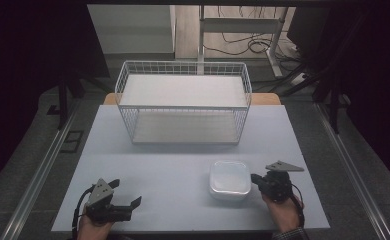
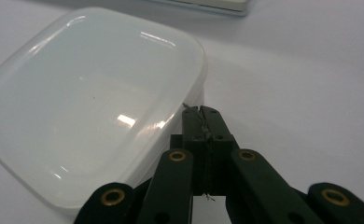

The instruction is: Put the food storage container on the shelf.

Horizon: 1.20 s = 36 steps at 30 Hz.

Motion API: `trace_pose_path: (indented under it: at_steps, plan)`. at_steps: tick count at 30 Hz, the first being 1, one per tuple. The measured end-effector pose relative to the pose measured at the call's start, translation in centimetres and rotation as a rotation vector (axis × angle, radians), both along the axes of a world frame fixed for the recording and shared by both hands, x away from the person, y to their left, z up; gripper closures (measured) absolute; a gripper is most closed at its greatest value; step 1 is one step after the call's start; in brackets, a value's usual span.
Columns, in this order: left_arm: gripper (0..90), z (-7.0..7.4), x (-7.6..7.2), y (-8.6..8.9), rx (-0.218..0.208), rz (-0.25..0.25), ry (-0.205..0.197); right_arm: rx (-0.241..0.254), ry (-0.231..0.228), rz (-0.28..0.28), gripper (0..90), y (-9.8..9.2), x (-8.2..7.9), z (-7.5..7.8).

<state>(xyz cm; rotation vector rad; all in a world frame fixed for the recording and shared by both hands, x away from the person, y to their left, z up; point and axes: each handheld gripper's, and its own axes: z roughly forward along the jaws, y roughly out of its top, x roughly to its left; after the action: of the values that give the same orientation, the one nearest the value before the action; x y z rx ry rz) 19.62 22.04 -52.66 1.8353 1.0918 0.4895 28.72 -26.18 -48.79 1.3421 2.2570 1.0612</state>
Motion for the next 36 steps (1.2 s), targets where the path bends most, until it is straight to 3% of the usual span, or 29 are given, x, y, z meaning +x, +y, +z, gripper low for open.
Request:
trace_pose_path:
  at_steps: [10, 14, 25, 29, 33, 36]
  plan:
    - [2.8, -0.1, 0.2, 0.2, -0.028, 0.004, -0.016, -0.01, 0.025, 0.116, 88.8, 4.4, 0.2, -0.6]
    - [3.0, -0.1, 0.2, 0.2, -0.029, -0.001, -0.026, -0.003, 0.023, 0.133, 88.8, 5.4, 0.3, -0.6]
    - [3.5, -0.1, 0.5, -0.1, -0.024, -0.024, -0.002, 0.014, 0.037, 0.203, 88.8, 8.5, 0.6, -0.9]
    - [3.9, -0.1, 0.5, -0.1, -0.03, -0.031, 0.005, 0.0, 0.021, 0.215, 88.1, 8.8, 0.3, -0.8]
    - [4.9, -0.1, 0.6, -0.2, -0.036, -0.043, 0.019, -0.032, -0.049, 0.208, 79.1, 7.1, -0.5, 0.1]
    - [5.1, -0.1, 0.6, -0.3, -0.032, -0.053, 0.02, -0.041, -0.098, 0.217, 59.5, 5.4, -1.4, 0.5]
